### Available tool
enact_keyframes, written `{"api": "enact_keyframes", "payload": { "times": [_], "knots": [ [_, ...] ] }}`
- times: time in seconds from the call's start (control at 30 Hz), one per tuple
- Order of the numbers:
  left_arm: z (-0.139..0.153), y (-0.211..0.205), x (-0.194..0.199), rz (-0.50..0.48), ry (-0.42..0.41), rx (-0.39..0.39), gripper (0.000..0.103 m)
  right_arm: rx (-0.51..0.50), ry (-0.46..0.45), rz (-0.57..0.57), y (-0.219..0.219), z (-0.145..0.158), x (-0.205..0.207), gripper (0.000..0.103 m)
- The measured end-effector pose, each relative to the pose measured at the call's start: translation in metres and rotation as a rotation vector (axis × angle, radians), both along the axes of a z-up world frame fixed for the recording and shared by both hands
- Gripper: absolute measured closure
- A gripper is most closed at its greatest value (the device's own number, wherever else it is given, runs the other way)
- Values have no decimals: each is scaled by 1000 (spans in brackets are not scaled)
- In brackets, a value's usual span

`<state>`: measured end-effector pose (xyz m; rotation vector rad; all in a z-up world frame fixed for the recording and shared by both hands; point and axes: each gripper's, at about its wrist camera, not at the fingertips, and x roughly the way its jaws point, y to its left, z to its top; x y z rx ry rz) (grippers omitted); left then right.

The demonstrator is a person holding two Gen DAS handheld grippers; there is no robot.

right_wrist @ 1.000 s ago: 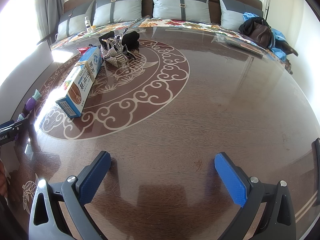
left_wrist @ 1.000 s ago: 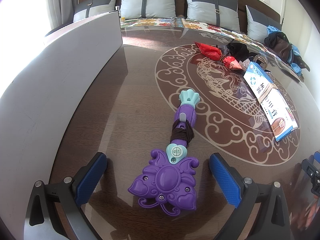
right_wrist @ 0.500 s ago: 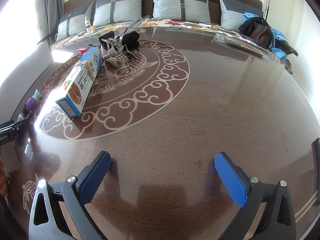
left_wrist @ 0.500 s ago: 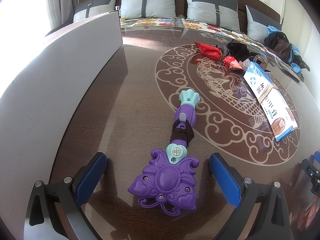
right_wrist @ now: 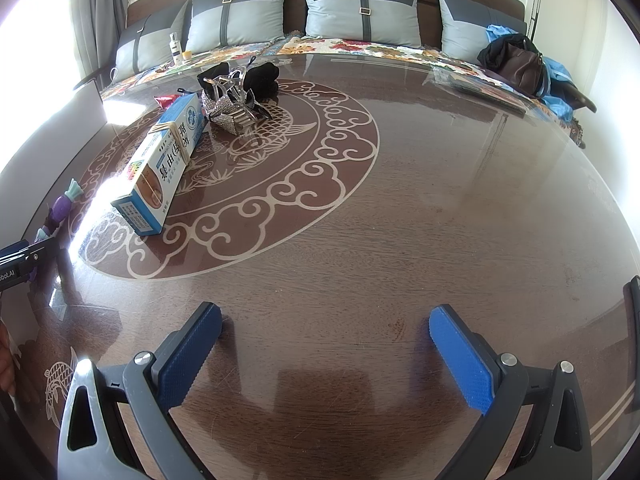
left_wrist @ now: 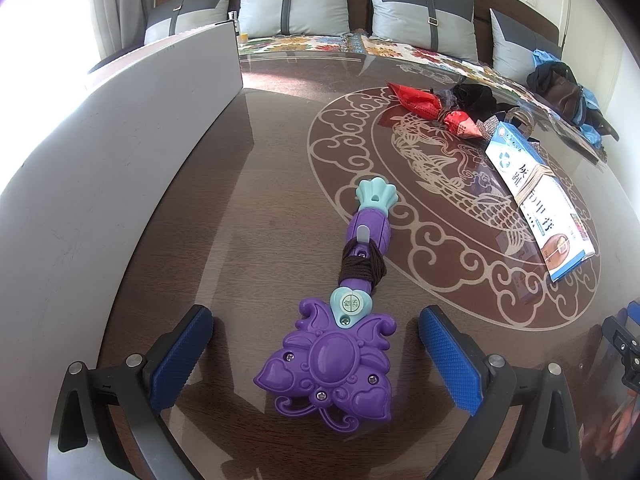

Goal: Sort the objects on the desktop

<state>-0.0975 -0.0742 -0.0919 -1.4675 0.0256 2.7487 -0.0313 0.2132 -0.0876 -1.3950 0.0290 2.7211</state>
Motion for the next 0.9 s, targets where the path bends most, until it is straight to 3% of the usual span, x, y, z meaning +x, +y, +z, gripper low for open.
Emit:
{"api": "enact_keyframes", "payload": {
  "times": [0.07, 0.1, 0.13, 0.37, 0.5, 0.6, 0.67, 0.73, 0.77, 0.8, 0.87, 0.9],
  "knots": [
    [4, 6, 4, -55, 29, -1, 23, 0, 0, 0, 0, 0, 0, 0],
    [7, 11, 7, -98, 43, -3, 44, 0, 0, 0, 0, 0, 0, 0],
    [9, 16, 9, -130, 47, -8, 59, 0, 0, 0, 0, 0, 0, 0],
    [12, 12, 25, -141, 37, 76, 59, -22, -9, 13, 0, 2, 3, 0],
    [18, 3, 42, -145, 61, 91, 59, -260, -4, 56, -7, 26, -6, 0],
    [25, -4, 48, -146, 75, 98, 59, -278, -1, 142, -42, 53, -45, 0],
    [35, -12, 51, -135, 87, 126, 59, -274, -52, 202, -71, 56, -82, 0],
    [48, -21, 54, -127, 113, 154, 59, -194, -127, 221, -95, 47, -115, 2],
    [55, -26, 56, -124, 127, 169, 59, -148, -157, 226, -104, 41, -126, 14],
    [62, -30, 58, -121, 141, 182, 59, -117, -187, 234, -110, 34, -134, 41],
    [76, -41, 63, -118, 165, 206, 59, -97, -246, 261, -114, 22, -139, 80],
    [83, -48, 66, -113, 177, 218, 59, -88, -245, 269, -114, 23, -136, 81]
  ]
}}
